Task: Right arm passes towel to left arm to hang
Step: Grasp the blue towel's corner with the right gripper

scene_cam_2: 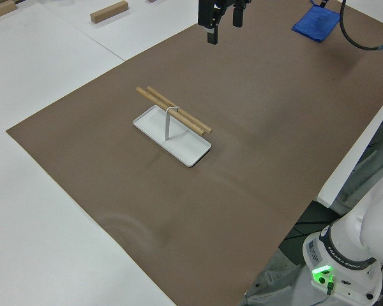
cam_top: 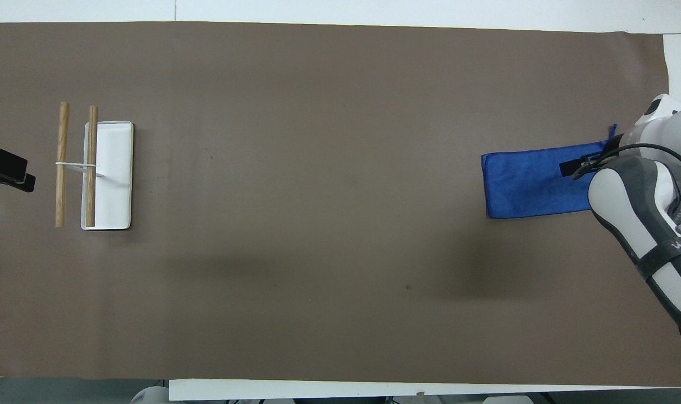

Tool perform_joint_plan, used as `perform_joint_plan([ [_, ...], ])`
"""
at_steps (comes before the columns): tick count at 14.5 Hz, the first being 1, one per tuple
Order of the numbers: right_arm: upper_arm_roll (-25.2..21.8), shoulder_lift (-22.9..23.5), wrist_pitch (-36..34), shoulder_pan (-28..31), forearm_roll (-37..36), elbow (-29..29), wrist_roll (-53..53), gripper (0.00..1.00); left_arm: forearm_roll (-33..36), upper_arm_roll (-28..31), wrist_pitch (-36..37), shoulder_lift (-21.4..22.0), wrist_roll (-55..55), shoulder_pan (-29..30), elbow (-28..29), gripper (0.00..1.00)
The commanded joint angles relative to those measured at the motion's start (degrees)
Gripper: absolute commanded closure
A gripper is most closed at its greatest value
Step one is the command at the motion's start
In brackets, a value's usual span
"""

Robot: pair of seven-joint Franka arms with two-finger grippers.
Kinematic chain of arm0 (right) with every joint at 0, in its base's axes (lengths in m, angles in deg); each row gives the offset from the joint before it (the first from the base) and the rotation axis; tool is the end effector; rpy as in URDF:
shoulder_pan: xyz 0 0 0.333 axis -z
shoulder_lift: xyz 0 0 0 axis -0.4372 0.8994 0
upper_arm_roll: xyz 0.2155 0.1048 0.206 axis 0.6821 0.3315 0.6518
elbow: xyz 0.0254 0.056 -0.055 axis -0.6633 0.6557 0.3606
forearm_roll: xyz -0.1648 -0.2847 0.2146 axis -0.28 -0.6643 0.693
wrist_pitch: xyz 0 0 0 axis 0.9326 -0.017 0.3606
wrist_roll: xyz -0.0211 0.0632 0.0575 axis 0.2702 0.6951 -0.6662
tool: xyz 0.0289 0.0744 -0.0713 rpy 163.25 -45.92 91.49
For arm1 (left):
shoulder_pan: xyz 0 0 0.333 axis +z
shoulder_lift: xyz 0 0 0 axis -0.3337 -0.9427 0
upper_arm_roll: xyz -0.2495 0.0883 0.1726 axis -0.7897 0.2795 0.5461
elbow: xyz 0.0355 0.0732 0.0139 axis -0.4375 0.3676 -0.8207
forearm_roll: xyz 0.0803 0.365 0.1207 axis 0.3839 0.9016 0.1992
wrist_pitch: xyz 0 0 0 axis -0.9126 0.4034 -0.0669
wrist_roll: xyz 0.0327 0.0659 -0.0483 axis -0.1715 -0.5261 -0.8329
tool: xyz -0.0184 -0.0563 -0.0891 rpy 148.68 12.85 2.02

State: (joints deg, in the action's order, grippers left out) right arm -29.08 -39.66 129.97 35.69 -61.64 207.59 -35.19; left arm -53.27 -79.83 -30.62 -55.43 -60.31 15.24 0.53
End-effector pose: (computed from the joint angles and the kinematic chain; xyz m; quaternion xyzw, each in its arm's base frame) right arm 0.5664 -0.1048 0.3472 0.9937 0.1088 0.0203 0.0180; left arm 0.5166 -0.0521 0.6411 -0.9953 0.0413 0.0877 0.0027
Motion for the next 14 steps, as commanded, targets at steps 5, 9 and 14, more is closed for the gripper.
perform_joint_plan([
  [5, 0.6, 2.9, 7.4, 2.3, 0.7, 3.8, -5.2, 0.00, 0.9, -0.1, -0.4, 0.8, 0.7, 0.2, 0.9, 0.00],
  [9, 0.6, 4.2, 9.9, 2.5, 0.7, 4.9, -5.4, 0.00, 0.9, -0.1, -0.4, 0.8, 0.7, 0.1, 0.9, 0.00],
  [14, 0.6, 4.2, 11.4, 2.5, 0.8, 6.1, -5.3, 0.15, 0.9, -0.1, -0.4, 0.8, 0.7, 0.2, 0.9, 0.00],
])
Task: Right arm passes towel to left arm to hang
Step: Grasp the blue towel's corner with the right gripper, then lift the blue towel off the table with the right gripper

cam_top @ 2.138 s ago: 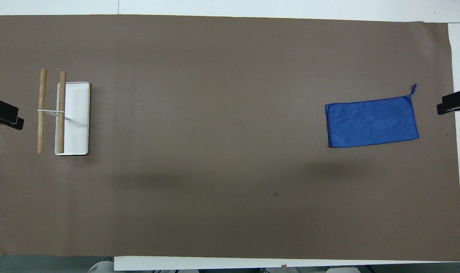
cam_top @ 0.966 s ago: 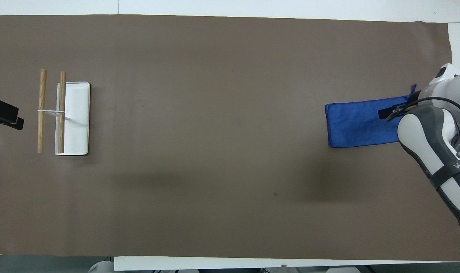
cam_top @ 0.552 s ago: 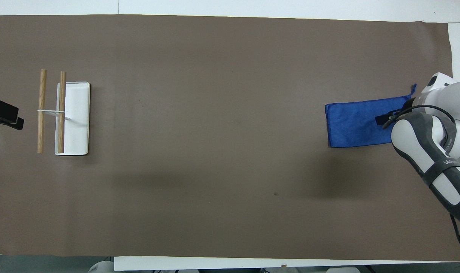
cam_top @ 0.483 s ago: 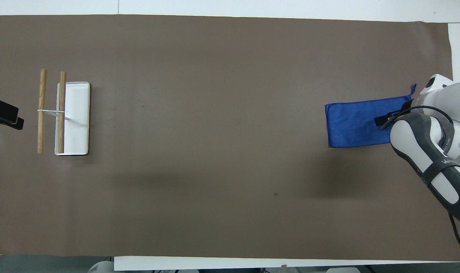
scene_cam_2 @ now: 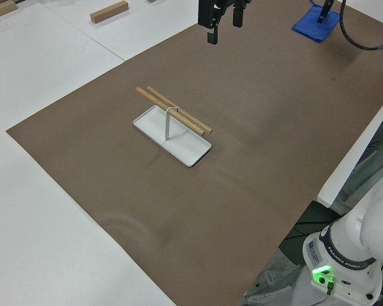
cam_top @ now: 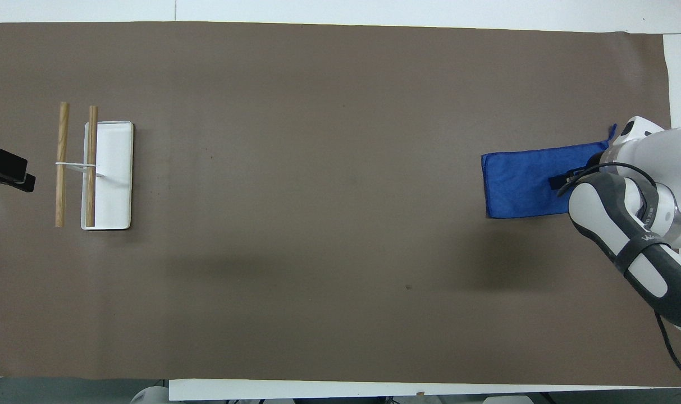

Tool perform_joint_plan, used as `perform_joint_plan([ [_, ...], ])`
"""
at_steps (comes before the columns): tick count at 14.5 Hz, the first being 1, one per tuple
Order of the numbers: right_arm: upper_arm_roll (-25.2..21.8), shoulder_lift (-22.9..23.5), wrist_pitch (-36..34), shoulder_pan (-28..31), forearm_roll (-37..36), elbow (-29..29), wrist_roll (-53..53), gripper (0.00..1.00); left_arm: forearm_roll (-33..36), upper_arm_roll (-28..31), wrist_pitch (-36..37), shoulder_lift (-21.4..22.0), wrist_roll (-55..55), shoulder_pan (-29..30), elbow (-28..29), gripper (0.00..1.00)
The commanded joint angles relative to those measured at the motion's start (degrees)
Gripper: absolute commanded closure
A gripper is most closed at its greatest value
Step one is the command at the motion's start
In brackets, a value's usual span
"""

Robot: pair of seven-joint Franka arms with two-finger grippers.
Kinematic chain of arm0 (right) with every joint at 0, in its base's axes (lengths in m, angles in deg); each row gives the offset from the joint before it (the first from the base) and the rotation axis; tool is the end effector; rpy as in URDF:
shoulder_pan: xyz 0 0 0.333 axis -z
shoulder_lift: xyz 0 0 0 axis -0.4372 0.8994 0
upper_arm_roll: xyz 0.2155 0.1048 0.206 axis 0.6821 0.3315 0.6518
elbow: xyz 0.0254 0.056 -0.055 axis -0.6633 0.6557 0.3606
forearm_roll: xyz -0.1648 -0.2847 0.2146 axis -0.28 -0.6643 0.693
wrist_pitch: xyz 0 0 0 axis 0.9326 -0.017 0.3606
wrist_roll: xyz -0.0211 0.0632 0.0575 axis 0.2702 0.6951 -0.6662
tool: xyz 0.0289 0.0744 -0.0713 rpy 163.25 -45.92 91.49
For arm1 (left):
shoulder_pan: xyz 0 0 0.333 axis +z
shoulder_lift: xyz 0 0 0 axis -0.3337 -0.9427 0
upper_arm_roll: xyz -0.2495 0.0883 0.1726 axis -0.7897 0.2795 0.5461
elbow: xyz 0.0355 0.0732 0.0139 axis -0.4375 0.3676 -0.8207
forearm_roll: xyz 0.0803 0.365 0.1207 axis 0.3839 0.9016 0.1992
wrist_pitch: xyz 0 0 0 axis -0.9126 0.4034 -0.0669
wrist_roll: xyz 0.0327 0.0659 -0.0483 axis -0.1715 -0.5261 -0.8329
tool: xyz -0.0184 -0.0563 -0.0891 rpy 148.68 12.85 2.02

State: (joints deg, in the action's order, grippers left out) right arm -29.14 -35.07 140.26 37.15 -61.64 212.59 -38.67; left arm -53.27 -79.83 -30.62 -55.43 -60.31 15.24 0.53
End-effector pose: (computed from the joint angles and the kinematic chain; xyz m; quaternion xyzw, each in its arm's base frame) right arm 0.5534 -0.1170 0.2811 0.9913 0.1276 0.0256 0.0197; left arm 0.5166 -0.0521 0.6411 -0.9953 0.0413 0.0877 0.0027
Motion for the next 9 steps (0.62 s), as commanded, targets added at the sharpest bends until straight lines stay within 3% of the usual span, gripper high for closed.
perform_joint_plan([
  [1, 0.7, -0.4, 1.1, 1.1, 0.7, 1.1, -1.8, 0.16, 0.9, -0.1, -0.4, 0.8, 0.7, 0.2, 0.9, 0.00],
  [2, 0.7, -0.4, 1.0, 1.1, 0.7, 1.1, -1.8, 0.23, 0.9, -0.1, -0.4, 0.8, 0.7, 0.2, 0.9, 0.00],
  [6, 0.7, -0.4, 0.7, 1.2, 0.8, 0.6, -1.6, 0.94, 0.9, -0.1, -0.4, 0.8, 0.7, 0.2, 0.9, 0.00],
  [7, 0.8, -0.5, 0.5, 1.3, 1.7, 0.3, -1.5, 1.00, 0.9, -0.1, -0.4, 0.8, 0.7, 0.2, 0.9, 0.00],
  [9, 0.8, -0.9, -0.4, 1.3, 4.9, -0.4, -1.3, 1.00, 0.9, -0.1, -0.4, 0.8, 0.7, 0.2, 1.0, 0.00],
])
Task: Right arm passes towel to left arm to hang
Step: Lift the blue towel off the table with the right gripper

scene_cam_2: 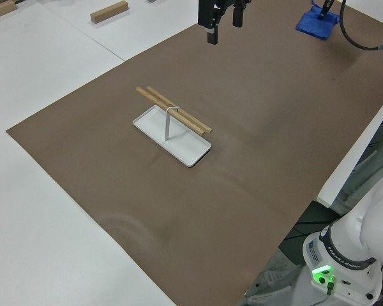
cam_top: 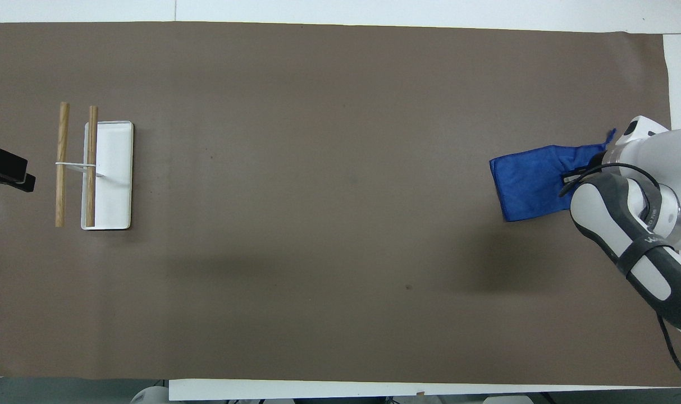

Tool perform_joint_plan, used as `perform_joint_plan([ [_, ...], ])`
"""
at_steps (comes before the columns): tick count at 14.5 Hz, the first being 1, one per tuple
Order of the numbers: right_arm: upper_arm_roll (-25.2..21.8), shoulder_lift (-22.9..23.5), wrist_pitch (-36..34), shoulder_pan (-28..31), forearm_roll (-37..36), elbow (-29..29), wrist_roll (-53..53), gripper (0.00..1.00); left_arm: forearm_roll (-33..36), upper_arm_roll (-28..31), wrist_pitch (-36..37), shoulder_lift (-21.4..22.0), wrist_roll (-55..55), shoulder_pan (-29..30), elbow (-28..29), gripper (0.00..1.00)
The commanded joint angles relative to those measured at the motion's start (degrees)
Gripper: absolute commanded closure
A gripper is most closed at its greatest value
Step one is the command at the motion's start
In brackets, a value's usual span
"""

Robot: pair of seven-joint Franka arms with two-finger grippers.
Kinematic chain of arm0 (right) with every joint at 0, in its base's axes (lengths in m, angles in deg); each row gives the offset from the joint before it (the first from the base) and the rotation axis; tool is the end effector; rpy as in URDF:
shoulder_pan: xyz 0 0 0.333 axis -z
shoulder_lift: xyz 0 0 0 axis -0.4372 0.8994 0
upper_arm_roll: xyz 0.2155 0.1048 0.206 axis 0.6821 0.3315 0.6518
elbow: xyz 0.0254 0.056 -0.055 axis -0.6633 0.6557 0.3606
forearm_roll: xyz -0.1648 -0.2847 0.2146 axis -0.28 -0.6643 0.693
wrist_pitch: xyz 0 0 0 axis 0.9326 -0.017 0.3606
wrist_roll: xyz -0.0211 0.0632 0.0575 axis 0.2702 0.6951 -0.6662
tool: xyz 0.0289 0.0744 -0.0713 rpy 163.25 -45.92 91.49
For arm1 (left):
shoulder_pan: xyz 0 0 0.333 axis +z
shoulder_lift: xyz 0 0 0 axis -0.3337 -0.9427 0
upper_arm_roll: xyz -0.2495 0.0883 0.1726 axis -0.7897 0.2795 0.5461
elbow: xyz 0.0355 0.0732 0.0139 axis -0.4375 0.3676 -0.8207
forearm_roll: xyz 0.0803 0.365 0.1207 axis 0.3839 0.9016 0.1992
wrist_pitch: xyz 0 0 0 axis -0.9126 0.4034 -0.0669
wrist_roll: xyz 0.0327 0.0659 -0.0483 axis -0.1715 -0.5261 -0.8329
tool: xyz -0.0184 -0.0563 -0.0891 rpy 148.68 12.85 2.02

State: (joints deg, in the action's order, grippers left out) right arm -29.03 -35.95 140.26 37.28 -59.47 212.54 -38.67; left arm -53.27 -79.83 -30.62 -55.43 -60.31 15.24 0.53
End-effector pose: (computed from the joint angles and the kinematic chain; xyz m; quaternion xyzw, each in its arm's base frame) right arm 0.5543 -0.1176 0.2901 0.9929 0.1128 0.0373 0.0106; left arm 0.5166 -0.0521 0.6411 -0.9953 0.0413 0.0877 0.0027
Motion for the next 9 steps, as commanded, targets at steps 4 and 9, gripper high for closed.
perform_joint_plan([
  [4, 3.7, -1.9, -15.0, 1.0, 4.8, -7.0, 7.6, 1.00, 0.9, -0.1, -0.4, 0.8, 0.7, 0.2, 1.0, 0.00],
  [9, 17.0, -6.3, -35.3, 0.6, 4.8, -15.8, 41.6, 1.00, 0.9, -0.1, -1.3, 0.7, 0.3, 0.2, 0.9, 0.00],
])
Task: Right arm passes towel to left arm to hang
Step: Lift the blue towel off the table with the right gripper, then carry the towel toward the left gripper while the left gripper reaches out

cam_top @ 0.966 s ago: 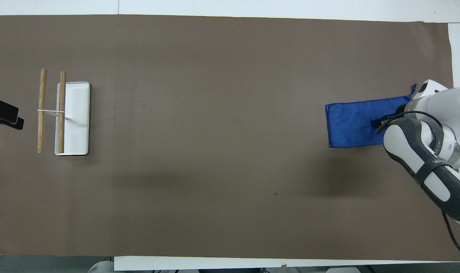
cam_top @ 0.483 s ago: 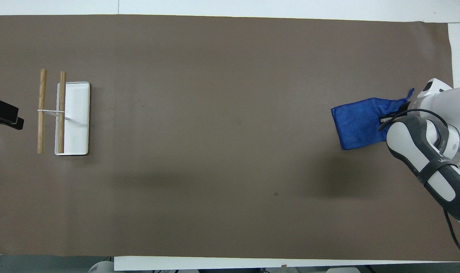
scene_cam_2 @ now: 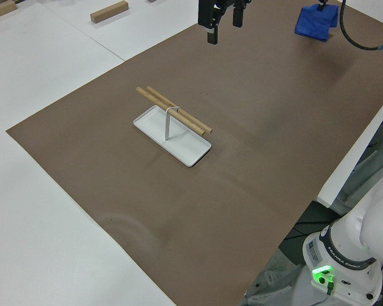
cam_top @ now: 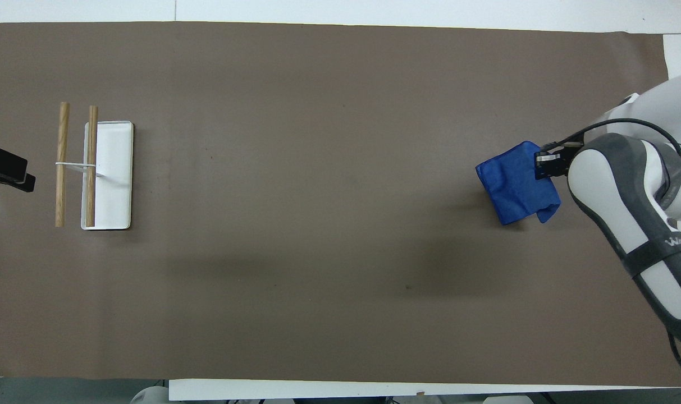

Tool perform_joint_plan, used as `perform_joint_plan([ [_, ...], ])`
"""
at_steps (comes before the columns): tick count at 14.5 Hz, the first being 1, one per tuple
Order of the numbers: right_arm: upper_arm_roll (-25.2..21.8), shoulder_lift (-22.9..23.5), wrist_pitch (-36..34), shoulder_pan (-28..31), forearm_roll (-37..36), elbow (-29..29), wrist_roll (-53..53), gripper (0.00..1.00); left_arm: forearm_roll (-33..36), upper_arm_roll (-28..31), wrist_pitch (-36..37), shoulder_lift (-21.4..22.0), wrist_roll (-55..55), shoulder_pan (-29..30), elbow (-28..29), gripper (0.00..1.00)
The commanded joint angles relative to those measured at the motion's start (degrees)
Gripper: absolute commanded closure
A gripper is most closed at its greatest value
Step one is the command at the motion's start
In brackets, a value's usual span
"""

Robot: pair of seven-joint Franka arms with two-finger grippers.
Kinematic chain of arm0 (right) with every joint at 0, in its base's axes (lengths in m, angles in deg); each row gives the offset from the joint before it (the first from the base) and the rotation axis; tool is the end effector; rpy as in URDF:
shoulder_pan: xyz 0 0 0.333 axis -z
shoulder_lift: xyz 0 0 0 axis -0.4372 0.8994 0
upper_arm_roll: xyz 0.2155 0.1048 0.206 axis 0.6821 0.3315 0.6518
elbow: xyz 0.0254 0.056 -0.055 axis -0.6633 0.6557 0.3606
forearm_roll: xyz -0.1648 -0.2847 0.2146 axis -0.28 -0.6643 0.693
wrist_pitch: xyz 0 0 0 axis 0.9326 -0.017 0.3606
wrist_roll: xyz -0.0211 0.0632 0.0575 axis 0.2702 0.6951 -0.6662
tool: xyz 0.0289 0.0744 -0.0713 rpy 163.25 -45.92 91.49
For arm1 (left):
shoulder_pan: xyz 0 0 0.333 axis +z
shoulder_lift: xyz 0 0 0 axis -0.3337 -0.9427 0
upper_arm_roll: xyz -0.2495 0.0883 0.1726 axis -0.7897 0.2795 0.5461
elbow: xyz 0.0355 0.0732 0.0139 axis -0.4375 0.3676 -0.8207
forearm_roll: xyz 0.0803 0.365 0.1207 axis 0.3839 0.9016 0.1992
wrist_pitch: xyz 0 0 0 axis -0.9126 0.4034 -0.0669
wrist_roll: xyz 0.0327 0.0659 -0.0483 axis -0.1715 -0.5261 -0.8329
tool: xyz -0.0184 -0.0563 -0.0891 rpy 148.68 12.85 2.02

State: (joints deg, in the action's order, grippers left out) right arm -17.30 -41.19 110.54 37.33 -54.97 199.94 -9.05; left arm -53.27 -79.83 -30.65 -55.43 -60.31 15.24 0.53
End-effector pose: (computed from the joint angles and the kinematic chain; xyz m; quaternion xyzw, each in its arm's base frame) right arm 0.5727 -0.0001 0.3955 -0.9948 0.0596 0.0655 0.0508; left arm 0.5166 -0.0521 0.6411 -0.9953 0.0413 0.0874 0.0027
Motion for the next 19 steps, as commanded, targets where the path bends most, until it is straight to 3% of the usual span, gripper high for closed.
perform_joint_plan([
  [1, 8.7, -1.2, -8.0, 0.4, 0.7, -5.5, 20.9, 1.00, 0.8, -0.1, -2.1, 0.9, -1.5, 0.3, 1.5, 0.00],
  [4, 20.3, -0.5, -6.5, 0.0, 5.1, -11.2, 45.7, 1.00, -5.5, -0.1, -8.8, 2.8, -23.9, 0.2, 6.9, 0.00],
  [7, 26.8, 1.4, 2.9, -1.0, 9.8, -12.2, 63.7, 1.00, -11.5, -0.1, -17.8, 6.8, -45.8, -0.6, 16.1, 0.00],
  [9, 29.9, 2.9, 12.9, -1.3, 17.1, -12.2, 74.6, 1.00, -15.9, -0.6, -24.0, 9.2, -58.3, -0.8, 22.1, 0.00],
  [12, 34.9, 5.7, 27.5, -2.0, 22.1, -12.2, 85.3, 1.00, -18.4, -1.3, -31.3, 13.5, -72.5, -5.3, 31.1, 0.00],
  [15, 38.5, 8.3, 38.6, -3.1, 22.5, -12.1, 92.2, 1.00, -20.7, -1.4, -41.7, 14.0, -94.5, -7.1, 35.5, 0.00],
  [19, 40.2, 9.1, 41.4, -3.7, 22.4, -12.1, 95.5, 1.00, -23.1, -1.4, -46.1, 13.5, -104.8, -10.3, 36.8, 0.00],
])
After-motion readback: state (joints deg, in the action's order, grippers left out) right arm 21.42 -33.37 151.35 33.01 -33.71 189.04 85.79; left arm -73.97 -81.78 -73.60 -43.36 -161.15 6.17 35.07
